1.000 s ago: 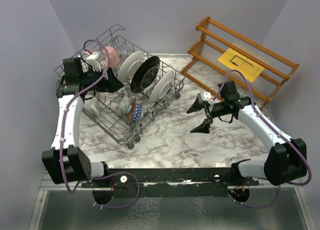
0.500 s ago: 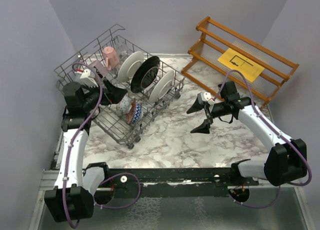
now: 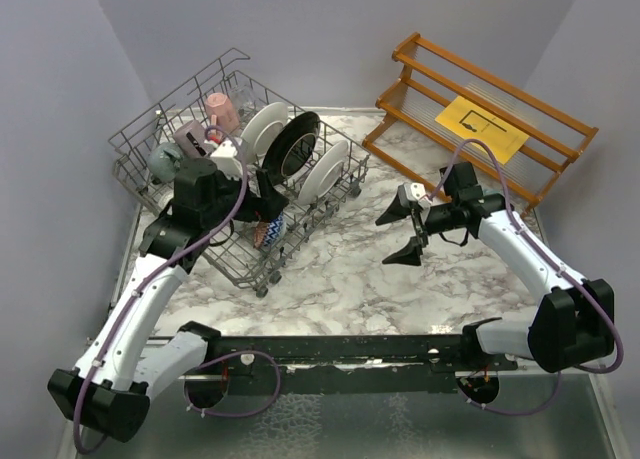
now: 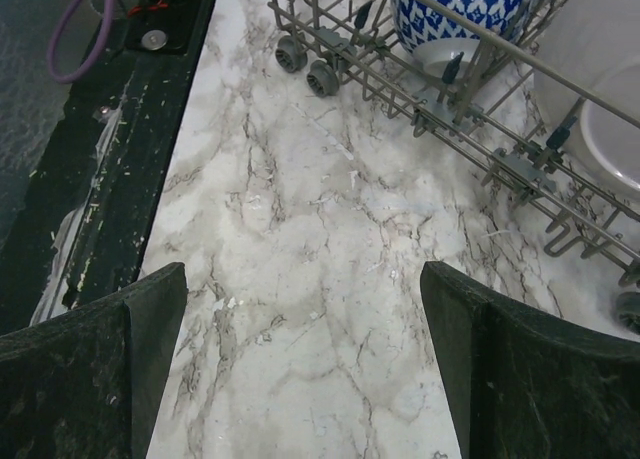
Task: Load the mixed dishes into the dish rack
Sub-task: Adjust the dish rack at the center of the board.
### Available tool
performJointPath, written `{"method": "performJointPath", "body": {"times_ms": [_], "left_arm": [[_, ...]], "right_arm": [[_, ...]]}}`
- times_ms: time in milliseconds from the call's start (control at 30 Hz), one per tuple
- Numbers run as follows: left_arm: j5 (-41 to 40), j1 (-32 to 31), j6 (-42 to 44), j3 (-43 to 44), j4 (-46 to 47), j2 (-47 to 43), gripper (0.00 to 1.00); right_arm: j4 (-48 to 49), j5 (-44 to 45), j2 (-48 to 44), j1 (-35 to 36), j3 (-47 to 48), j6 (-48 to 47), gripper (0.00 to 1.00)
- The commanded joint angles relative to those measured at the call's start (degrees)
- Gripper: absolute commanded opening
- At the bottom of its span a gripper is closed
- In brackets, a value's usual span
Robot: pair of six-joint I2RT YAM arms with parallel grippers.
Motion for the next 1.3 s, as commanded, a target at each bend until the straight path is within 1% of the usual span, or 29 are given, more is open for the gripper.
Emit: {"method": "performJointPath", "body": {"times_ms": [0,100,133,200,233,267,333,367,467,533,600,667,700,800,900,1133,1267], "left_arm": [[-10.5,-8.2,2.2,5.0,-10.1,2.5,0.83],[-18.5,-16.1,1.3,8.0,-16.1,7.1,0.80],[-22.0,-19.9,1.2,9.4,-18.1,8.8,0.80],[-29.7,-24.4,1.0,11.5,-21.9,12.2,0.80],[-33.4,-25.5,0.8,12.4,-23.5,13.6,0.77],[-35.2,-26.0,0.6,13.2,-24.7,14.9,0.75],[-36.3,-26.2,0.7,13.9,-26.1,17.0,0.70],[-36.5,-26.2,0.7,14.1,-26.5,17.9,0.65],[-35.5,-26.2,0.9,14.0,-28.1,20.6,0.57],[-33.2,-26.2,1.2,13.4,-28.4,21.9,0.55],[-29.4,-26.2,1.6,12.4,-27.1,22.4,0.43],[-25.8,-26.2,1.4,12.0,-25.6,22.5,0.28],[-24.3,-26.2,1.3,12.0,-25.1,22.5,0.23],[-20.6,-26.2,0.8,12.2,-24.1,22.6,0.15],[-18.1,-26.2,0.7,12.1,-22.4,23.2,0.00],[-11.5,-26.2,-0.2,13.7,-11.8,26.4,0.00],[-8.9,-26.2,-0.8,16.3,-8.5,30.0,0.00]], "right_arm": [[-0.4,-1.1,-1.2,-2.4,-0.2,-0.4,1.00],[-0.4,-1.0,-1.1,-3.9,-0.3,-0.4,1.00],[-0.4,-0.9,-1.1,-4.3,-0.3,-0.5,1.00],[-0.3,-0.9,-1.0,-5.0,-0.3,-0.4,1.00],[-0.3,-0.9,-1.0,-5.3,-0.4,-0.4,1.00],[-0.2,-1.0,-0.9,-5.7,-0.4,-0.4,1.00],[-0.2,-1.1,-0.7,-6.3,-0.5,-0.4,1.00],[-0.2,-1.1,-0.6,-6.5,-0.5,-0.4,1.00],[0.0,-0.8,-0.4,-7.1,-0.6,-0.4,1.00],[0.0,-0.8,-0.4,-7.4,-0.6,-0.4,1.00],[0.0,-0.8,-0.3,-7.6,-0.7,-0.4,1.00],[0.1,-0.8,-0.1,-7.7,-0.7,-0.4,1.00],[0.0,-0.8,-0.1,-7.7,-0.7,-0.4,1.00],[0.0,-0.8,-0.2,-7.8,-0.7,-0.4,1.00],[-0.1,-0.7,-0.3,-7.9,-0.6,-0.6,1.00],[-0.3,-0.6,-0.8,-8.3,-0.6,-0.9,1.00],[-0.3,-0.7,-1.0,-8.6,-0.6,-1.0,1.00]]}}
